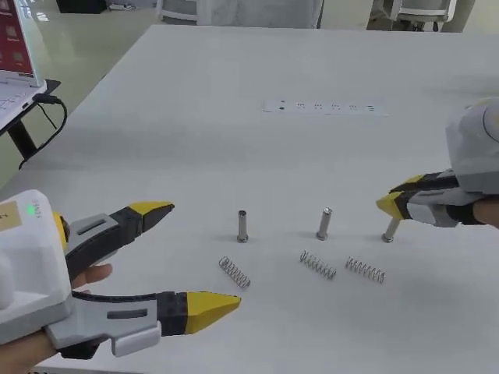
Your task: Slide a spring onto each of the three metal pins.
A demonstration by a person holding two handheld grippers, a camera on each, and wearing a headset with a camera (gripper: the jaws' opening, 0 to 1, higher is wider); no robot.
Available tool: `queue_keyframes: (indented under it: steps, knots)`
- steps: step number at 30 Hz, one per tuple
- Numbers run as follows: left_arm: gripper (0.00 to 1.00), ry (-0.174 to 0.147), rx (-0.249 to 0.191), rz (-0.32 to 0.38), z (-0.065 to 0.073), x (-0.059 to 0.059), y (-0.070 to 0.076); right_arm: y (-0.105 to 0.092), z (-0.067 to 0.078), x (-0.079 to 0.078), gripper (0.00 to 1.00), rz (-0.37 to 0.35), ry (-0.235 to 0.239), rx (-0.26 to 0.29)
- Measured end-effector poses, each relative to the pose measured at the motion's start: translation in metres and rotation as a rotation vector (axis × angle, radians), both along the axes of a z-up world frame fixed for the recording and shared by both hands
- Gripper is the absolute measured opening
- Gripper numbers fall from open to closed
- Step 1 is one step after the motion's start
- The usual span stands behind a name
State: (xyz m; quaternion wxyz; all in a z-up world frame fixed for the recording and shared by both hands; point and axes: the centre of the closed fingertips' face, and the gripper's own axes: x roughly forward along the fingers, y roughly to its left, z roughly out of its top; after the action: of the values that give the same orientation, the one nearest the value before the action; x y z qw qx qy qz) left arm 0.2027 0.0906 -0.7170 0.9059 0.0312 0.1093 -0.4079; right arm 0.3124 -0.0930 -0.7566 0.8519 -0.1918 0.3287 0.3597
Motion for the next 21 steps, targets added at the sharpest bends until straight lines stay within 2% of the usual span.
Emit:
queue_keyframes:
  steps: [2,9,17,21]
  knots:
    - [0.81,-0.002,-0.001,0.001,0.0,0.0,0.0,0.007,-0.004,-0.007,0.12,0.035,0.028,-0.002]
    - [0.81,-0.003,-0.004,0.003,0.001,0.0,0.0,0.016,-0.028,-0.027,0.11,0.125,0.114,-0.079]
    - [0.8,0.0,-0.009,0.001,0.002,-0.001,-0.001,0.016,-0.058,-0.037,0.11,0.206,0.175,-0.211]
    - [0.8,-0.001,-0.013,0.003,0.002,-0.001,0.0,0.018,-0.068,-0.037,0.13,0.228,0.199,-0.251]
